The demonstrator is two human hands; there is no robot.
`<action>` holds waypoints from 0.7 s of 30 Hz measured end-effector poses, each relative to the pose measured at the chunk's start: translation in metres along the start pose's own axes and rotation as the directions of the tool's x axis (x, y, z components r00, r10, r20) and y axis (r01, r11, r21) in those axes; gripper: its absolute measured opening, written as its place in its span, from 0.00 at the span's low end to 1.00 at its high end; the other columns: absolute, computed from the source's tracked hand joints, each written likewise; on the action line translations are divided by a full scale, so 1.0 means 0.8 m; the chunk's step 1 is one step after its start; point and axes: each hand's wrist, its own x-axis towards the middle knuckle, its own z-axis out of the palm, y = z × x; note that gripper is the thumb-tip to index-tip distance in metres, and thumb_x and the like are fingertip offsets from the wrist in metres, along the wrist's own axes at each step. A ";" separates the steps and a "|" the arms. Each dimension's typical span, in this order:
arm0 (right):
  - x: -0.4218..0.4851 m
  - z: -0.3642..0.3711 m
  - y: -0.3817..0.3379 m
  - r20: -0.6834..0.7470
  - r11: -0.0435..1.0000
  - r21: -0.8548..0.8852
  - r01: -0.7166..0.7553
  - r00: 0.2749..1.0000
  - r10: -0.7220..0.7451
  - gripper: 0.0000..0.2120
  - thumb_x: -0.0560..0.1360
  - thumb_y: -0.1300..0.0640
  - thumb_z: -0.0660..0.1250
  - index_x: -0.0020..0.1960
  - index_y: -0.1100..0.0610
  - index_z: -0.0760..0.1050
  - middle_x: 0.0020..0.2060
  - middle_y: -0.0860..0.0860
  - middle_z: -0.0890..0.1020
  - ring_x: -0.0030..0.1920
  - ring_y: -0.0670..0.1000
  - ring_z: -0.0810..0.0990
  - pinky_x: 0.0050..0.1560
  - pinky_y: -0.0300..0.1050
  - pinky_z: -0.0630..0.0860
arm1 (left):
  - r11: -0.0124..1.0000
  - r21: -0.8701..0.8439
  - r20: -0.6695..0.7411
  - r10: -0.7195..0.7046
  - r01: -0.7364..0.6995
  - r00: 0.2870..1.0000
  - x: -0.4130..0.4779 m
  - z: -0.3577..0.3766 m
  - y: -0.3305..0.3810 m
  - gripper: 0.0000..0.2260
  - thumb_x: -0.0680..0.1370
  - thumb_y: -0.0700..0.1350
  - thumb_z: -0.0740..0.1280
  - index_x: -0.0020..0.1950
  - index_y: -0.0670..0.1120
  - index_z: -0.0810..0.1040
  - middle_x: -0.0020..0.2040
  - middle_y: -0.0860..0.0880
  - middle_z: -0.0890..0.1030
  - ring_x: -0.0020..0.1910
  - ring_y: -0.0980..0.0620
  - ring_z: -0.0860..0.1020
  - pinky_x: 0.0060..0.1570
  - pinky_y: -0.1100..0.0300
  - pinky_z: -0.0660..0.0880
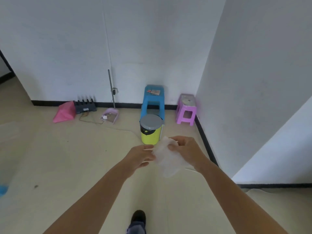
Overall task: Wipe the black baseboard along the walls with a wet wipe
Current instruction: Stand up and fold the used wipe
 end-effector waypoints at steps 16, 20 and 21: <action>0.575 -0.257 0.021 -0.265 0.980 -0.076 -0.184 0.951 0.158 0.04 0.74 0.62 0.69 0.47 0.58 0.82 0.40 0.50 0.83 0.40 0.47 0.78 0.40 0.33 0.70 | 0.977 0.188 0.116 -0.120 0.097 0.986 0.627 0.097 0.260 0.08 0.74 0.37 0.68 0.51 0.45 0.80 0.40 0.50 0.80 0.40 0.54 0.77 0.50 0.59 0.73; 0.713 -0.345 0.056 -0.269 0.969 -0.137 -0.204 0.950 0.162 0.05 0.74 0.60 0.68 0.44 0.52 0.81 0.38 0.46 0.82 0.38 0.44 0.78 0.37 0.34 0.71 | 0.974 0.198 0.073 -0.128 0.111 0.989 0.788 0.157 0.291 0.07 0.73 0.37 0.69 0.48 0.46 0.81 0.39 0.50 0.81 0.38 0.55 0.77 0.42 0.63 0.73; 0.746 -0.368 0.064 -0.264 0.965 -0.161 -0.208 0.951 0.161 0.05 0.74 0.59 0.68 0.43 0.51 0.80 0.38 0.46 0.82 0.38 0.44 0.79 0.38 0.35 0.73 | 0.975 0.187 0.069 -0.137 0.122 0.988 0.826 0.172 0.299 0.07 0.73 0.37 0.69 0.48 0.47 0.81 0.39 0.50 0.81 0.38 0.55 0.77 0.42 0.63 0.73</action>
